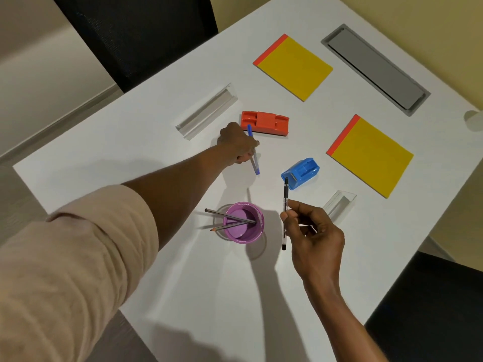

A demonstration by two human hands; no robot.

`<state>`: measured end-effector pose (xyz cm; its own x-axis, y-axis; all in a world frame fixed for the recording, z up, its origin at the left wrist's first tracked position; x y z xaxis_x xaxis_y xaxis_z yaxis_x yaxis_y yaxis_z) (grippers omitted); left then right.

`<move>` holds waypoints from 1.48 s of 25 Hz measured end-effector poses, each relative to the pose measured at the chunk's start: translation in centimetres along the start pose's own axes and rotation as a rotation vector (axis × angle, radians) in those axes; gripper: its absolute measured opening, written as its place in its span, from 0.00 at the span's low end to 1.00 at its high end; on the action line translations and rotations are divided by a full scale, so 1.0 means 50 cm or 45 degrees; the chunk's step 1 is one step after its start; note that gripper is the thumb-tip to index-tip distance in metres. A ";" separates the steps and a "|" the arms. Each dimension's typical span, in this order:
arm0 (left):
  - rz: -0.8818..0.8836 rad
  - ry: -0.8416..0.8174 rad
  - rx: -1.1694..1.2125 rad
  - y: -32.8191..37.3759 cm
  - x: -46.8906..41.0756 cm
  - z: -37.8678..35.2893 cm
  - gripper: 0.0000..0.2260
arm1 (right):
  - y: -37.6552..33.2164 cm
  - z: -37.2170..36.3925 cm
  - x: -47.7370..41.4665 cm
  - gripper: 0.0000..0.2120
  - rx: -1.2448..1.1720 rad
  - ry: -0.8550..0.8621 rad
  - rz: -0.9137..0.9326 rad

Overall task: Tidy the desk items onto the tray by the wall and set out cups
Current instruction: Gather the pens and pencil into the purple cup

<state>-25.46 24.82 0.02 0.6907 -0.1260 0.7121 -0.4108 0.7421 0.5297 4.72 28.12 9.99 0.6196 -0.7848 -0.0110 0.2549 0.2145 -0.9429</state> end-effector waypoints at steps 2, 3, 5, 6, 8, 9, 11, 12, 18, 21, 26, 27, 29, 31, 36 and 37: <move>-0.170 -0.015 0.051 0.009 0.045 0.029 0.12 | -0.005 -0.007 0.001 0.08 -0.011 -0.023 0.013; -0.263 0.010 0.080 0.009 0.072 0.048 0.12 | -0.008 -0.010 0.000 0.09 -0.027 -0.028 0.007; -0.444 0.102 0.127 0.000 0.129 0.091 0.11 | -0.010 -0.017 0.000 0.10 -0.044 -0.030 -0.002; -0.527 0.171 0.116 -0.012 0.158 0.113 0.11 | -0.013 -0.022 0.000 0.10 -0.043 -0.040 0.010; -0.664 0.311 0.055 -0.045 0.220 0.147 0.11 | -0.023 -0.031 0.002 0.09 -0.041 -0.058 0.041; -0.714 0.367 0.054 -0.064 0.248 0.162 0.11 | -0.027 -0.035 0.001 0.08 -0.044 -0.064 0.061; -0.770 0.446 0.133 -0.109 0.300 0.183 0.10 | -0.038 -0.042 0.002 0.08 -0.066 -0.078 0.100; -0.788 0.467 0.183 -0.129 0.323 0.189 0.10 | -0.043 -0.045 0.002 0.10 -0.076 -0.082 0.116; -0.882 0.462 0.166 -0.192 0.409 0.164 0.10 | -0.053 -0.060 0.023 0.06 0.117 -0.180 0.386; -0.910 0.468 0.038 -0.215 0.428 0.140 0.09 | -0.042 -0.061 0.047 0.05 0.299 -0.250 0.534; -0.979 0.517 -0.206 -0.243 0.422 0.099 0.12 | -0.025 -0.059 0.082 0.05 0.702 -0.257 0.740; -0.968 0.531 -0.245 -0.247 0.415 0.093 0.13 | -0.022 -0.065 0.084 0.05 0.739 -0.273 0.754; -0.905 0.532 -0.318 -0.256 0.395 0.083 0.13 | -0.016 -0.078 0.085 0.05 0.792 -0.308 0.770; -0.842 0.539 -0.401 -0.264 0.381 0.074 0.15 | -0.013 -0.092 0.087 0.05 0.839 -0.330 0.803; -0.752 0.562 -0.494 -0.267 0.377 0.073 0.13 | -0.006 -0.120 0.096 0.07 0.948 -0.419 0.829; -0.746 0.543 -0.464 -0.267 0.380 0.075 0.13 | -0.005 -0.123 0.098 0.07 0.955 -0.435 0.833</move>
<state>-9.08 10.03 8.23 0.9310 -0.3539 0.0897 0.2573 0.8103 0.5265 3.11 20.65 8.11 0.9492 -0.2051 -0.2388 0.1169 0.9339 -0.3379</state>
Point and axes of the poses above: each hand's wrist, its own x-axis away from the middle knuckle, its own z-axis out of the back of the hand, y = z × x, the point moved 5 cm from there along -x, towards the middle knuckle, and after that the axes turned 11 degrees about z, right-handed, at the moved point
